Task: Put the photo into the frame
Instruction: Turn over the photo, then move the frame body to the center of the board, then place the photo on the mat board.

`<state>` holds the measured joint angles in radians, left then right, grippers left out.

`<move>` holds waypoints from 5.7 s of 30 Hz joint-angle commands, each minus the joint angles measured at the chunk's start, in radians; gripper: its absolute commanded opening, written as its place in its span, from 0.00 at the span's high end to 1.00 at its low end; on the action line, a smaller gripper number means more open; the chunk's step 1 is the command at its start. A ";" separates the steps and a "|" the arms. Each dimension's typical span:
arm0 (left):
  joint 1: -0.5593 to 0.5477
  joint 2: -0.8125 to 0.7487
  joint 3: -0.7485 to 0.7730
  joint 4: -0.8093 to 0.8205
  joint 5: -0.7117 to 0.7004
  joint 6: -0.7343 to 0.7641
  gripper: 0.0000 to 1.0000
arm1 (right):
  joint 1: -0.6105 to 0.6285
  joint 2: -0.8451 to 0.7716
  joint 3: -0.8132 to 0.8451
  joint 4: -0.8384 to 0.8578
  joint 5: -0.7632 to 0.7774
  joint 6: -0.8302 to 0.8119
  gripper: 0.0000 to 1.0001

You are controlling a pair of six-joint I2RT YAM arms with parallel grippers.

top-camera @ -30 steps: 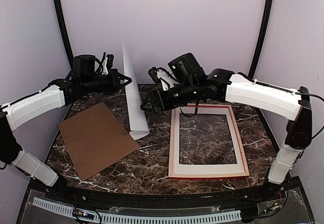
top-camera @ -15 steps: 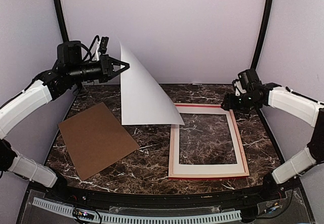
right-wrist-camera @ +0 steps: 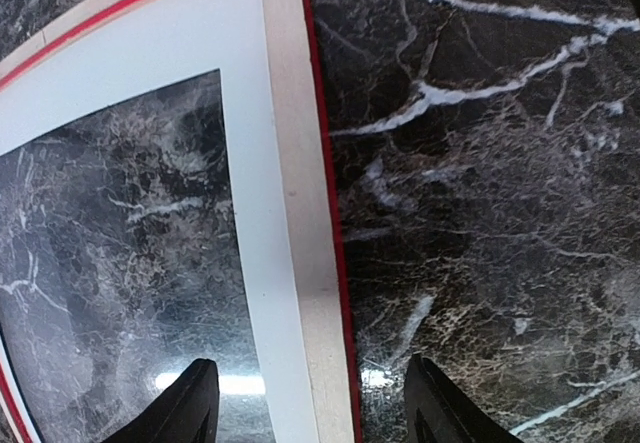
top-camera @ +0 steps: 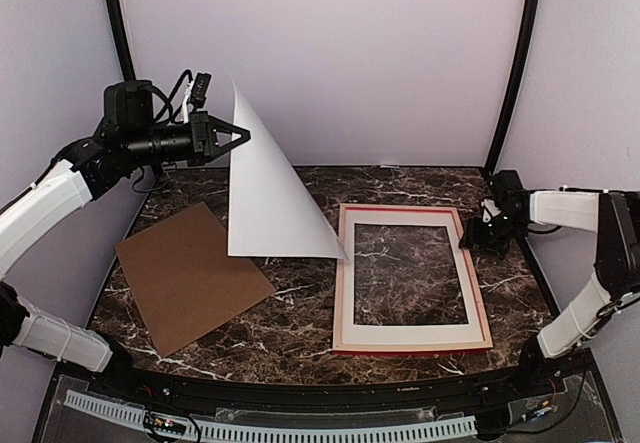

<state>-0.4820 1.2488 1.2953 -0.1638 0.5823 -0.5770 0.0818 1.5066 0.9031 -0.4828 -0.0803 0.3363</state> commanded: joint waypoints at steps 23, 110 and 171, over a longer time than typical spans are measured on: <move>-0.004 -0.020 -0.013 -0.022 -0.027 0.040 1.00 | -0.018 0.095 -0.098 0.150 -0.152 -0.019 0.82; -0.256 0.476 -0.398 0.445 -0.273 -0.280 1.00 | 0.048 -0.009 -0.049 0.131 -0.057 0.003 0.26; -0.256 0.363 -0.336 0.141 -0.463 -0.107 0.35 | 0.210 -0.053 -0.003 0.126 -0.038 0.037 0.01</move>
<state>-0.7414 1.6852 0.9661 0.0631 0.2138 -0.7441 0.2539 1.4849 0.8581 -0.3710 -0.1326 0.3584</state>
